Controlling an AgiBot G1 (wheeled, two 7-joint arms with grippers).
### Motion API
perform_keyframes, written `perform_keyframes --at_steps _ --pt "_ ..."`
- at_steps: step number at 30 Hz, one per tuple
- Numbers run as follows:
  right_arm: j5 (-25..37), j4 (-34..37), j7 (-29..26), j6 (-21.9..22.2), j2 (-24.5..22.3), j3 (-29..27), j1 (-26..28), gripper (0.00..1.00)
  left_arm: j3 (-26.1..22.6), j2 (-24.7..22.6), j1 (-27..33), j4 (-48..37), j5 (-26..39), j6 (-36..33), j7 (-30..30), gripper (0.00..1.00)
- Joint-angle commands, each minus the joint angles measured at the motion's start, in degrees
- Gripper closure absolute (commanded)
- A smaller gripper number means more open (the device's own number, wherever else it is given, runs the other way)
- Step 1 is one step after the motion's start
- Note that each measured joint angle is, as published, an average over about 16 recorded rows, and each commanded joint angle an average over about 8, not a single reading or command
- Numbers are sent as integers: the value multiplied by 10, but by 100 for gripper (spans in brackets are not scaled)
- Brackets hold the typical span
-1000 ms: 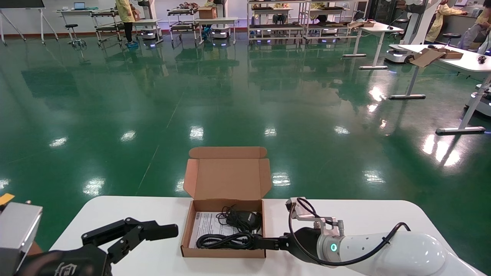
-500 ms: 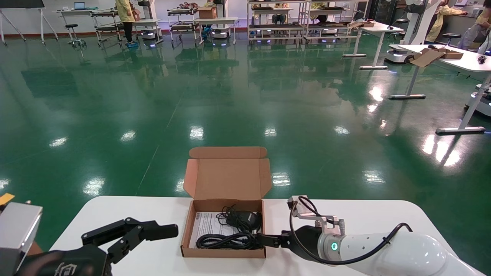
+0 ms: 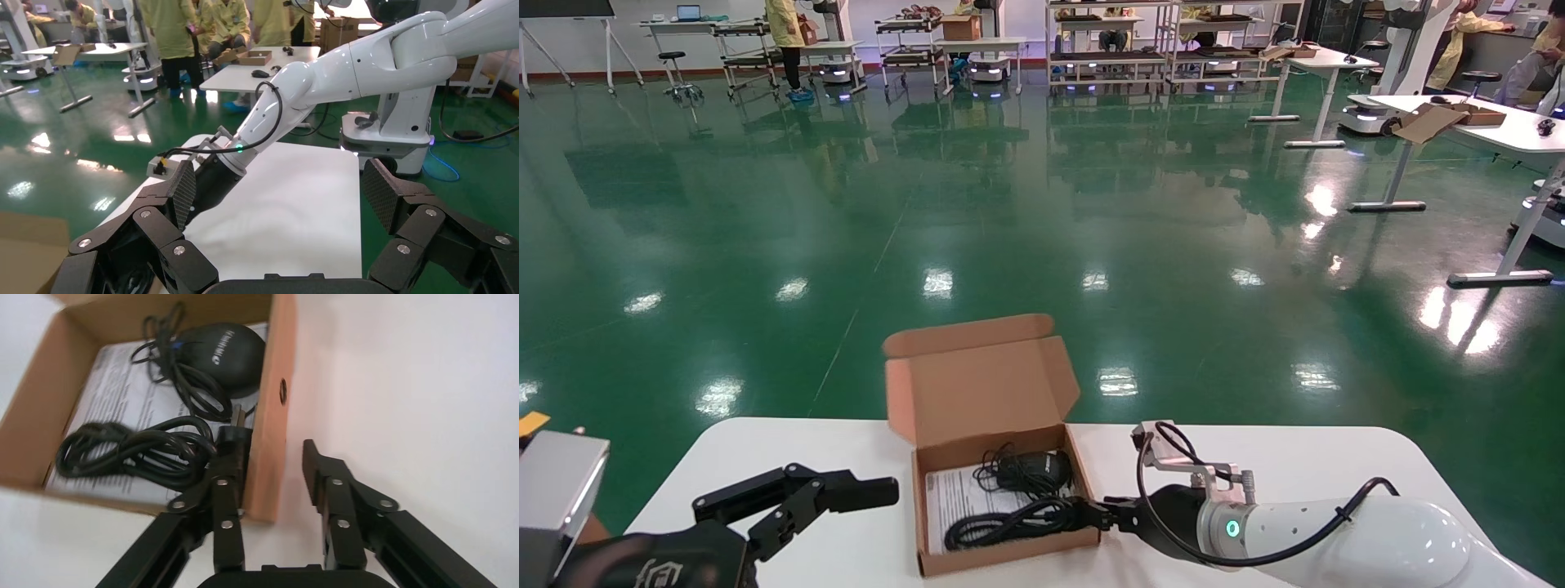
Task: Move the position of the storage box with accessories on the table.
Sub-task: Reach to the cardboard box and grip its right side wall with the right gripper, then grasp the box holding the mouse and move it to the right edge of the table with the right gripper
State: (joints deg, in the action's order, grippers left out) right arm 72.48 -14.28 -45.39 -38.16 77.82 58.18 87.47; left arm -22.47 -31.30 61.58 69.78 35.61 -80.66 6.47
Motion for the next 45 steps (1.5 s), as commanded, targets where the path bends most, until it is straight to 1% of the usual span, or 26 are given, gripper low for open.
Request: perform_keyframes --at_steps 1,13,19,25,29,34,41,45 --pt "-3 1 0 0 0 3 0 100 0 0 0 0 0 0 0 0" --pt "-16 26 20 -12 -6 12 13 100 0 0 0 0 0 0 0 0" --pt "-23 45 40 -28 -12 11 29 100 0 0 0 0 0 0 0 0" --pt "-31 65 67 -53 -24 5 51 100 0 0 0 0 0 0 0 0" --pt "-36 75 86 -81 -42 1 75 100 0 0 0 0 0 0 0 0" --pt "-42 81 106 -134 -75 -3 116 100 0 0 0 0 0 0 0 0" --pt "-43 85 128 -223 -138 -5 184 100 0 0 0 0 0 0 0 0" --pt "-41 89 143 -254 -177 -4 221 100 0 0 0 0 0 0 0 0"
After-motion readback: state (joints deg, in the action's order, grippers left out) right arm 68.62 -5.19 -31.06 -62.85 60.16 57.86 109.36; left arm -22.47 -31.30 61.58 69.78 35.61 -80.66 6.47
